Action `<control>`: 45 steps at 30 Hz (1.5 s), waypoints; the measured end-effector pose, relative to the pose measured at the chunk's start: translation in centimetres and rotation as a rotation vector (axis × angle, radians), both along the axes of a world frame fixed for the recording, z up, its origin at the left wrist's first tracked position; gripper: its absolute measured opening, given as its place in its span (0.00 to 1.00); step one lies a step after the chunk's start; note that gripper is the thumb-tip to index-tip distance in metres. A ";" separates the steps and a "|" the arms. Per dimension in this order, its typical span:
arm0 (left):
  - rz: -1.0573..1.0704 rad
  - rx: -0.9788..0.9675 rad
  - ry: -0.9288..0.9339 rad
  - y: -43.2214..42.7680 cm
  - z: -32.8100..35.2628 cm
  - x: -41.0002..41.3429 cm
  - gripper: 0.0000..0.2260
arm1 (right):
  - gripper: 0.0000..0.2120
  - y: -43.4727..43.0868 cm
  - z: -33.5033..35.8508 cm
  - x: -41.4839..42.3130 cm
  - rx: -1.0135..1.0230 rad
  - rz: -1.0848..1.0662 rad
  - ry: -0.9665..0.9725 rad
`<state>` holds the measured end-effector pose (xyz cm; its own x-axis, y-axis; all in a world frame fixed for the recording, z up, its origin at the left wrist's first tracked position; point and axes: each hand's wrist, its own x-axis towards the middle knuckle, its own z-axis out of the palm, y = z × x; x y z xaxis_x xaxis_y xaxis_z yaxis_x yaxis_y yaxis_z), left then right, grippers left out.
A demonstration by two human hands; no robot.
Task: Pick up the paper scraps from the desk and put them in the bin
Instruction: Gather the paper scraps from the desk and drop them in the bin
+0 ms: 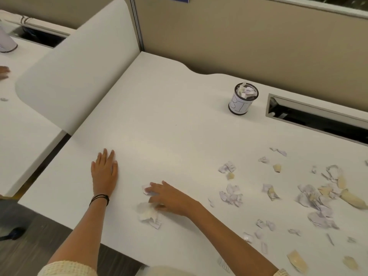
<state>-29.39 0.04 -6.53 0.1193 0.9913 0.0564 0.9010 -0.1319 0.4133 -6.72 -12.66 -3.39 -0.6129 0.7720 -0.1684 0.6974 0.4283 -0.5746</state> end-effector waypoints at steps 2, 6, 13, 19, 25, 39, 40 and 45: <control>-0.068 -0.010 0.015 -0.5 0.0 1.5 0.21 | 0.08 -0.4 -0.2 0.9 0.010 -0.083 0.044; -0.201 -0.034 0.016 -1.3 0.3 5.9 0.28 | 0.09 -0.9 -0.3 3.9 0.106 -0.252 0.050; -0.369 -0.059 0.011 -2.3 0.3 12.9 0.27 | 0.10 -2.9 -0.1 10.1 0.191 -0.602 0.036; -0.437 -0.053 0.031 -3.2 -0.2 16.3 0.27 | 0.11 -3.4 0.5 15.4 0.180 -0.859 -0.023; -0.473 -0.026 0.111 -2.6 -0.7 16.6 0.26 | 0.09 -2.2 1.5 18.8 0.175 -1.049 0.083; -0.489 0.005 0.097 -0.2 -0.7 17.7 0.25 | 0.04 8.7 8.1 27.2 0.471 -1.451 0.409; -0.490 0.008 0.096 0.1 -0.8 17.8 0.25 | 0.05 9.5 8.6 27.7 0.502 -1.458 0.405; -0.495 0.024 0.089 1.0 -0.9 18.2 0.25 | 0.09 13.0 9.9 29.5 0.586 -1.501 0.304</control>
